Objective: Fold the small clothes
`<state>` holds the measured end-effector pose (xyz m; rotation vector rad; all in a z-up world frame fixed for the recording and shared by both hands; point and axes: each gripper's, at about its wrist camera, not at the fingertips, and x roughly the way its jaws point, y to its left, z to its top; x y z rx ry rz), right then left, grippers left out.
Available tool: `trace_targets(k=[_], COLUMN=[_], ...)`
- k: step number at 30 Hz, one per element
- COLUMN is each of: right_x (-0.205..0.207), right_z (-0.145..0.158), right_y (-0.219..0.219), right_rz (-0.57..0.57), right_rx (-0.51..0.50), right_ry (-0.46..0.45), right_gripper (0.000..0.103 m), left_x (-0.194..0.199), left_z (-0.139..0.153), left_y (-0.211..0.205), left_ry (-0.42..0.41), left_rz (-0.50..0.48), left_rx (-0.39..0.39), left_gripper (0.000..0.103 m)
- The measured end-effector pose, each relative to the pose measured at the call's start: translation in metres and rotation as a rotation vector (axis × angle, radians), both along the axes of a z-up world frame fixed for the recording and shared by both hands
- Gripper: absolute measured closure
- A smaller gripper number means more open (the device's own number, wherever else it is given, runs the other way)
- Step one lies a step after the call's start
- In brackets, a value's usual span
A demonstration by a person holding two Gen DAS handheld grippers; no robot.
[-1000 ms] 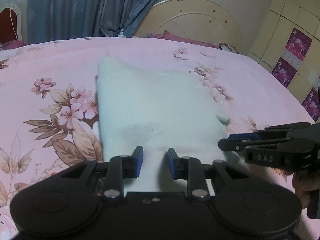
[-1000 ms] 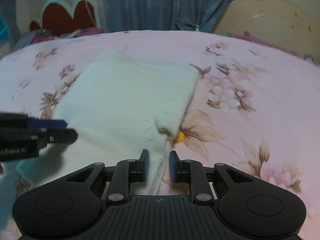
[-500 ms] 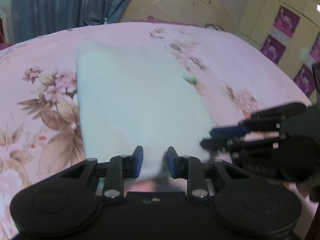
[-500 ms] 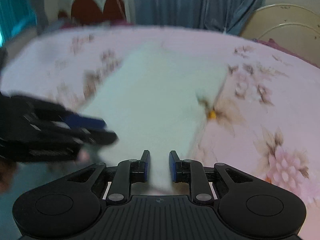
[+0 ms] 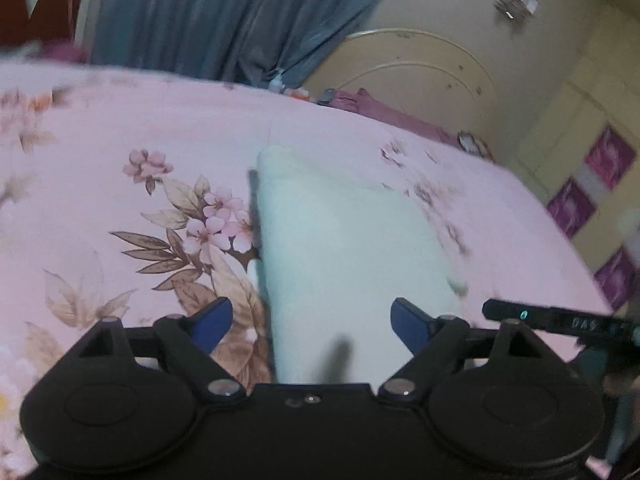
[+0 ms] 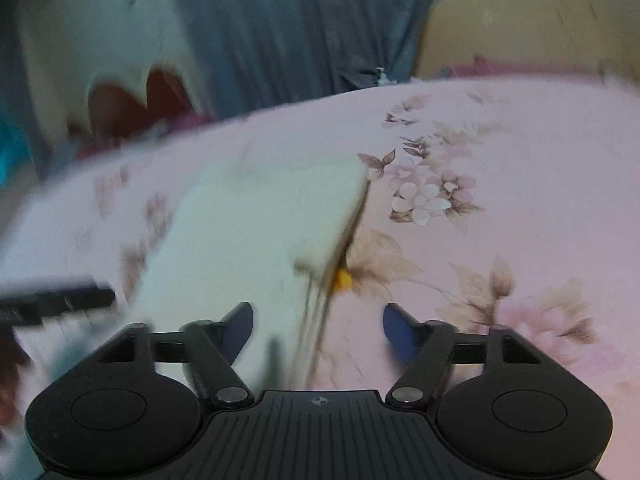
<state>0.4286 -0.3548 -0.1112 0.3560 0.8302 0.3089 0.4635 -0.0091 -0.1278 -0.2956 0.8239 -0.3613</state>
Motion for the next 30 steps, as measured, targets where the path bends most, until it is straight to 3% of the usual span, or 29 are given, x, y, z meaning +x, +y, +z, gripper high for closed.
trace_targets(k=[3, 7, 10, 12, 15, 19, 23, 26, 30], right_x=[0.023, 0.05, 0.058, 0.058, 0.058, 0.067, 0.075, 0.083, 0.088], right_z=[-0.006, -0.02, -0.034, -0.039, -0.037, -0.05, -0.056, -0.059, -0.054], right_y=[-0.01, -0.017, -0.01, -0.008, -0.017, -0.024, -0.028, -0.026, -0.012], right_rz=[-0.014, 0.009, 0.06, 0.077, 0.074, 0.096, 0.105, 0.115, 0.129], right_rx=[0.095, 0.215, 0.226, 0.165, 0.163, 0.326, 0.398, 0.424, 0.368], right_ry=[0.037, 0.124, 0.173, 0.145, 0.137, 0.204, 0.236, 0.241, 0.202], right_gripper=[0.033, 0.039, 0.04, 0.053, 0.055, 0.055, 0.055, 0.055, 0.056], left_x=[0.02, 0.03, 0.033, 0.034, 0.035, 0.044, 0.059, 0.068, 0.071], left_z=[-0.015, -0.029, -0.035, -0.036, -0.034, -0.037, -0.041, -0.044, -0.038], left_y=[0.01, 0.017, 0.011, 0.006, 0.001, 0.004, 0.002, 0.001, -0.016], left_ry=[0.083, 0.131, 0.153, 0.151, 0.134, 0.145, 0.176, 0.19, 0.18], left_rz=[0.037, 0.089, 0.083, 0.08, 0.071, 0.073, 0.043, 0.048, 0.04], left_rx=[-0.092, -0.152, -0.139, -0.103, -0.073, -0.138, -0.177, -0.198, -0.1], left_gripper=[0.032, 0.034, 0.034, 0.034, 0.034, 0.034, 0.033, 0.037, 0.05])
